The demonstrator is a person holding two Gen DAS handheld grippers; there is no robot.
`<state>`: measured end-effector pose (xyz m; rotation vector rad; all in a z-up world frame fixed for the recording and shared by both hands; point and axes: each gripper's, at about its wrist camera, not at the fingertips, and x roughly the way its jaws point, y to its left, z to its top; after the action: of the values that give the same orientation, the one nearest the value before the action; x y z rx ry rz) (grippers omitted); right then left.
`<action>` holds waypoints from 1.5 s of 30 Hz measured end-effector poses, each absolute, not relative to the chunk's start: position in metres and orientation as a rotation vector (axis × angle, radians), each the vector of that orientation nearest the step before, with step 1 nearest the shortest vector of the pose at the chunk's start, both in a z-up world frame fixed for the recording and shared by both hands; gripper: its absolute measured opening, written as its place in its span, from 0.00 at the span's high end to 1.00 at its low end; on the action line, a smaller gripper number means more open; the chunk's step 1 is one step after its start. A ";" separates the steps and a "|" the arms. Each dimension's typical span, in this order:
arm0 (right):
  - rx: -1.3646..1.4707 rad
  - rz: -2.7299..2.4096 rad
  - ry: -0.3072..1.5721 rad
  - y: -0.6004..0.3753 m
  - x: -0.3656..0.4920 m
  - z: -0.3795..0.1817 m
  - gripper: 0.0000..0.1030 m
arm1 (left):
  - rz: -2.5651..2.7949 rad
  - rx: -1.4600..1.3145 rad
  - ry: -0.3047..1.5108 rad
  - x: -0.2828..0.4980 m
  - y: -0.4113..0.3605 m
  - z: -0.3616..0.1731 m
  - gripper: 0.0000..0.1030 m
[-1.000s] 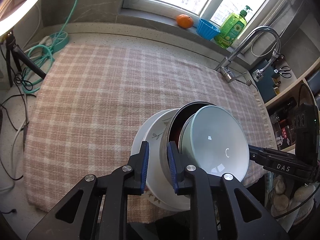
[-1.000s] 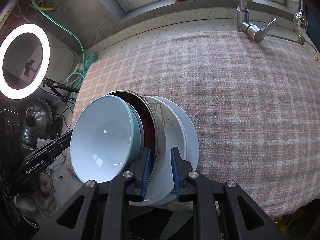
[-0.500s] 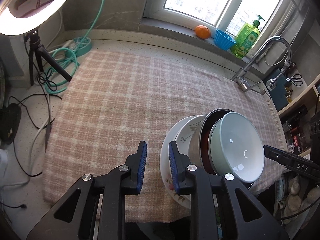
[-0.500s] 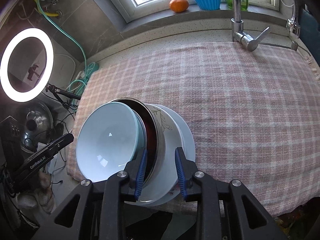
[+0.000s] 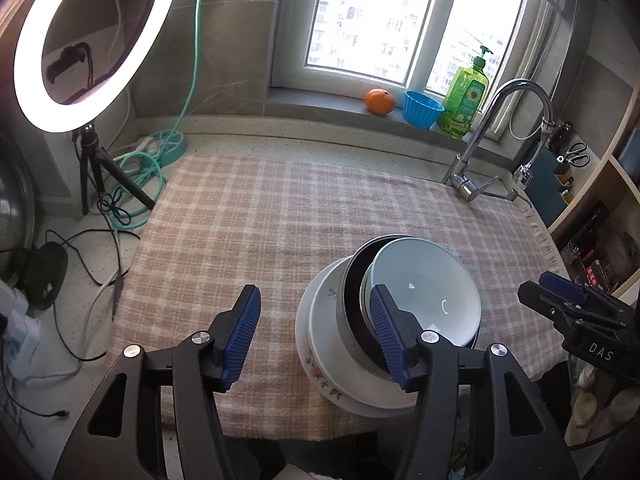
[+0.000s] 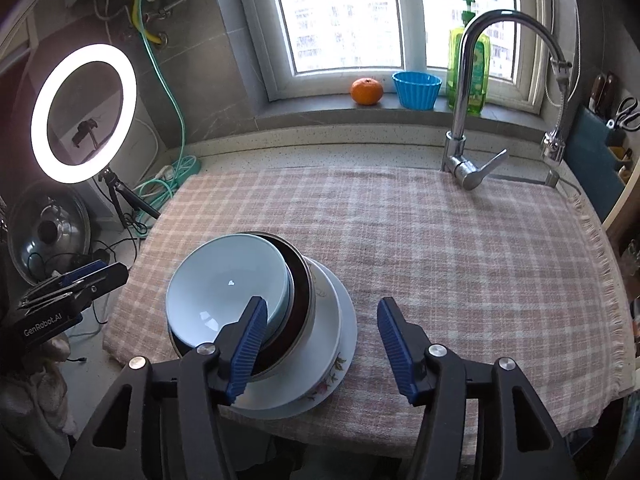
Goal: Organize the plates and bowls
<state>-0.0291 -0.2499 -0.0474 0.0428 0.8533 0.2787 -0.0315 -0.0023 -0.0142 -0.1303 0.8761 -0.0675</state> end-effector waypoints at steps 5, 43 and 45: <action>0.005 0.236 0.769 -0.245 -0.042 -0.038 0.28 | -0.071 -0.106 0.859 -0.034 -0.011 -0.009 0.39; 0.010 0.230 0.744 -0.246 -0.038 -0.033 0.26 | -0.081 -0.116 0.857 -0.032 -0.018 -0.004 0.39; 0.011 0.233 0.745 -0.246 -0.037 -0.034 0.26 | -0.079 -0.116 0.858 -0.031 -0.017 -0.005 0.39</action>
<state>-0.0371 -0.2457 -0.0341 0.0112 0.7451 0.2326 -0.0309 -0.0171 -0.0045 -0.1157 0.8579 -0.0794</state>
